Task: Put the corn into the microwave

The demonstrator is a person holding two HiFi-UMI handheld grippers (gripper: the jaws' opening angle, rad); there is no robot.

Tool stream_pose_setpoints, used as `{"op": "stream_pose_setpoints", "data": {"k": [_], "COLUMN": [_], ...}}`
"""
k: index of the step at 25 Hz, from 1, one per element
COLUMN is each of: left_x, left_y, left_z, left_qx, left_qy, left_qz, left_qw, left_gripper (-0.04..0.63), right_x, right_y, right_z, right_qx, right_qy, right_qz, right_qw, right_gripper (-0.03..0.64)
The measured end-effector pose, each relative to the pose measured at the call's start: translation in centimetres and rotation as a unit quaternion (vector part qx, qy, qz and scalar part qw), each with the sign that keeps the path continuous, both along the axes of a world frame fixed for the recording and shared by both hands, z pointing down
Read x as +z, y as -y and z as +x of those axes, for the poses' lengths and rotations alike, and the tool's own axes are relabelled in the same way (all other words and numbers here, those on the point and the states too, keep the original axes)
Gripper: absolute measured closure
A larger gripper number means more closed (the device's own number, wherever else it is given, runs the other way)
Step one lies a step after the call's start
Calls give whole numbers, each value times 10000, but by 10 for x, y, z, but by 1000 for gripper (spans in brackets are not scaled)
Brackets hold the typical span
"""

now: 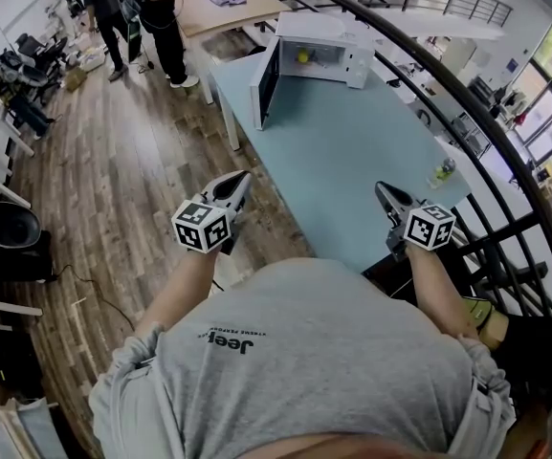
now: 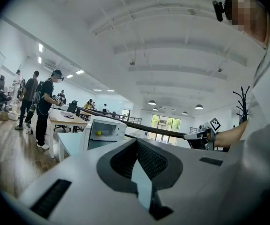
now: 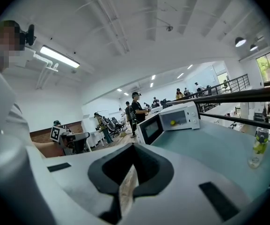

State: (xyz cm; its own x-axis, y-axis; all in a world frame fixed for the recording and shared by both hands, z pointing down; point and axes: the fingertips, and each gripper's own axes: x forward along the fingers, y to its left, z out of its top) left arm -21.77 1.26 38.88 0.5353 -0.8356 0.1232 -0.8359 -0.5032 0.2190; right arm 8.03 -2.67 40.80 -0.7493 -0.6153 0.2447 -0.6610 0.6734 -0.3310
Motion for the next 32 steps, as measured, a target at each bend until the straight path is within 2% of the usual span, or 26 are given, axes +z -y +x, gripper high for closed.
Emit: {"op": "stream_pose_setpoints", "data": {"k": [13,32], "left_x": [-1,-2], "left_y": [6,14], "left_z": [9,7], "left_qx": [5,-69], "left_qy": [22,7], "left_qz": [-11,19], "left_qw": [10000,10000], "left_gripper": [577,576], "right_x": [3,8], "right_y": [8,16], "right_z": [17,15], "right_qx": [91,21], "right_qy": [-177,-240], "right_qz": [30,48], "right_qw": [9998,9997], "right_gripper": [600,600]}}
